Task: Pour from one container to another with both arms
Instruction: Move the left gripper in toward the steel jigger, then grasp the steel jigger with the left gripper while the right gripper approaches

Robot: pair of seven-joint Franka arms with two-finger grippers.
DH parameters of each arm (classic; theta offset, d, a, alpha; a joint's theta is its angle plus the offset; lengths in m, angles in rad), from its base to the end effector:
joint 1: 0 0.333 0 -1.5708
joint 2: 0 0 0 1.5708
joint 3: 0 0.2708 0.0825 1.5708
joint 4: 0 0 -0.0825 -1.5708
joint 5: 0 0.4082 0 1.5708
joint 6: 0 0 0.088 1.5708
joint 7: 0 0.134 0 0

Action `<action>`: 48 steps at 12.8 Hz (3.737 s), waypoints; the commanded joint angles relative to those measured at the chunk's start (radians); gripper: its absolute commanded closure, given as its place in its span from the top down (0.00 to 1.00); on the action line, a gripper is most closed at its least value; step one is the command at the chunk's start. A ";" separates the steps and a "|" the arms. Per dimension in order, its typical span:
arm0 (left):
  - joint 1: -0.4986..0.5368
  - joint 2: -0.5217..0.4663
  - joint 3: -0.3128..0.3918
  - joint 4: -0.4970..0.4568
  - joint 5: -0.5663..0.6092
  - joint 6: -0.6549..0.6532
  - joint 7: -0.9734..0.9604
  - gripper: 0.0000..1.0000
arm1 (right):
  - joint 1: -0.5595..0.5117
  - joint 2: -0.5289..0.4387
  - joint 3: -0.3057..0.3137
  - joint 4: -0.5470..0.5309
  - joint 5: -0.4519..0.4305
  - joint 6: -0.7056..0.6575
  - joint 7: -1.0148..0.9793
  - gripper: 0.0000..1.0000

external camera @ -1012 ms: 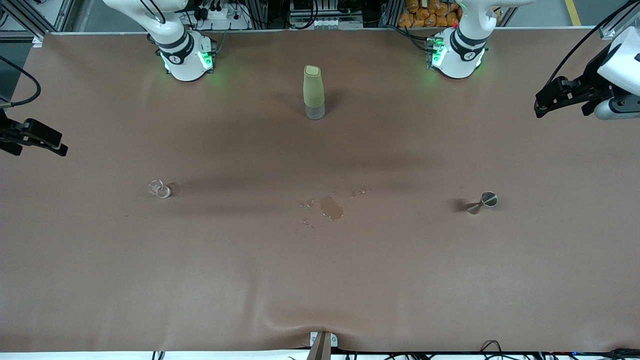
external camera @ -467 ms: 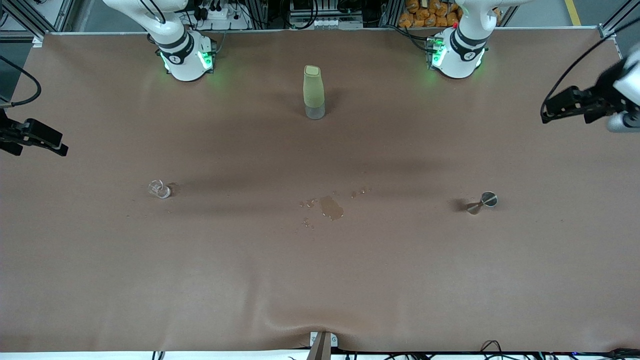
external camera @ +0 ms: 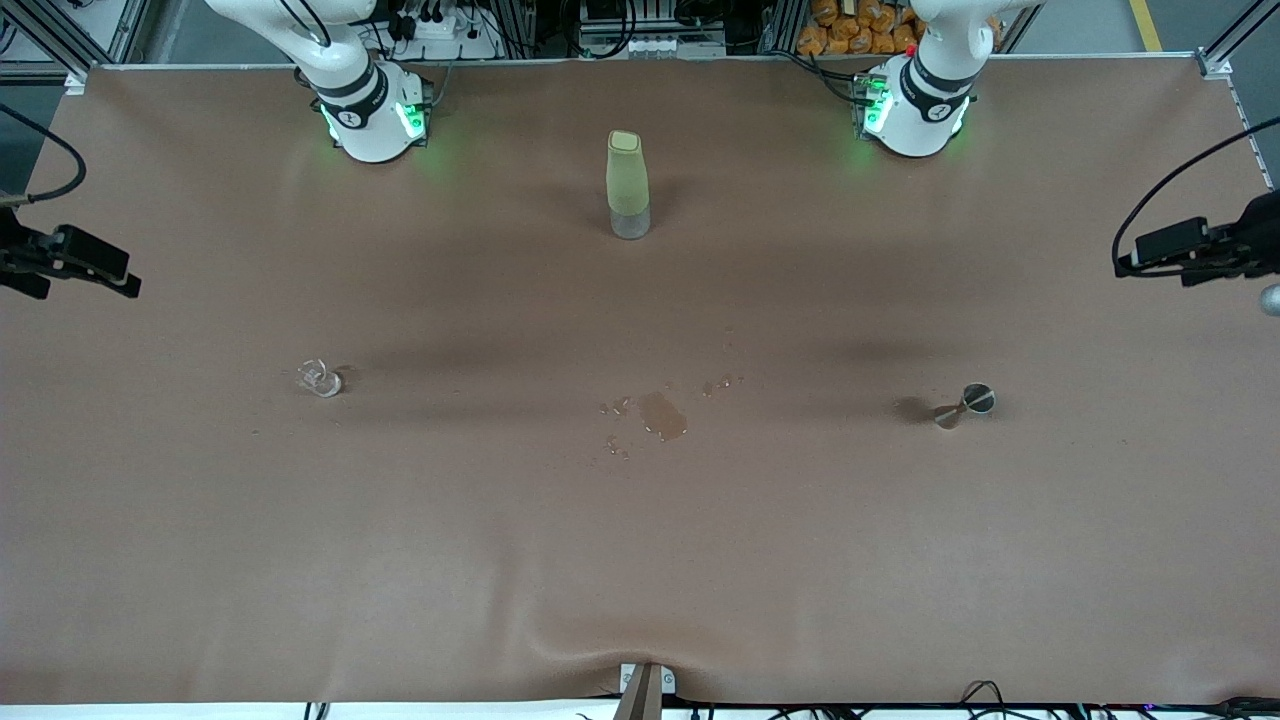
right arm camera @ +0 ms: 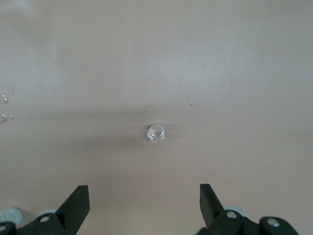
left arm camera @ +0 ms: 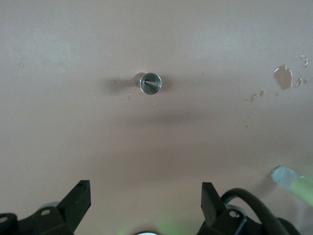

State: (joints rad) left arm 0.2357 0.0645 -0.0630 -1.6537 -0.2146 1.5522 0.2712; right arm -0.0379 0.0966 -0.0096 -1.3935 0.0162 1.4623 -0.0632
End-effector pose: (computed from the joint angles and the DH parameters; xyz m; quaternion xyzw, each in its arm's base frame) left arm 0.5770 0.0720 0.4761 0.9897 -0.0420 -0.0564 0.1243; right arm 0.5921 -0.0256 0.5733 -0.9998 -0.0086 0.0135 0.0084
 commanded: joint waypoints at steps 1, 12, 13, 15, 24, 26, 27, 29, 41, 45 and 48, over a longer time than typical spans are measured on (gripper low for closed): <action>0.019 0.008 -0.006 -0.032 -0.018 0.073 0.185 1.00 | -0.019 -0.052 -0.001 -0.018 -0.012 -0.028 -0.061 1.00; 0.267 0.297 -0.008 -0.181 -0.457 0.189 1.255 1.00 | -0.017 -0.189 -0.111 -0.269 0.001 0.133 -0.139 1.00; 0.272 0.332 -0.009 -0.179 -0.472 0.187 1.322 1.00 | -0.005 -0.183 -0.119 -0.285 0.001 0.162 -0.139 1.00; 0.292 0.414 -0.009 -0.176 -0.557 0.187 1.520 1.00 | 0.056 -0.172 -0.163 -0.309 0.001 0.222 -0.138 1.00; 0.318 0.696 -0.014 -0.017 -0.658 0.054 1.988 0.78 | 0.104 -0.003 -0.196 -0.478 0.001 0.501 -0.138 1.00; 0.318 0.716 -0.014 -0.009 -0.675 0.052 2.028 0.78 | 0.101 0.040 -0.196 -0.478 0.004 0.535 -0.138 1.00; 0.318 0.730 -0.015 -0.009 -0.699 0.052 2.057 0.78 | 0.102 0.043 -0.196 -0.479 0.004 0.533 -0.138 1.00; 0.318 0.748 -0.017 -0.009 -0.721 0.051 2.099 0.77 | 0.105 0.041 -0.196 -0.489 0.004 0.527 -0.138 1.00; 0.307 0.824 -0.038 -0.009 -0.871 0.034 2.199 0.66 | 0.098 0.038 -0.197 -0.493 0.004 0.509 -0.848 1.00; 0.307 0.848 -0.041 -0.009 -0.885 0.031 2.200 0.64 | 0.090 0.038 -0.199 -0.503 0.004 0.509 -1.269 1.00; 0.307 0.862 -0.057 -0.009 -0.905 0.031 2.217 0.60 | 0.066 0.040 -0.197 -0.512 0.004 0.512 -1.449 1.00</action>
State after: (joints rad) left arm 0.5404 0.9034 -0.1075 -1.6813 -1.0871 1.6003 2.4536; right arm 0.0441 0.1456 -0.2083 -1.8862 0.0183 1.9714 -1.4091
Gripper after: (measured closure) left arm 0.370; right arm 0.000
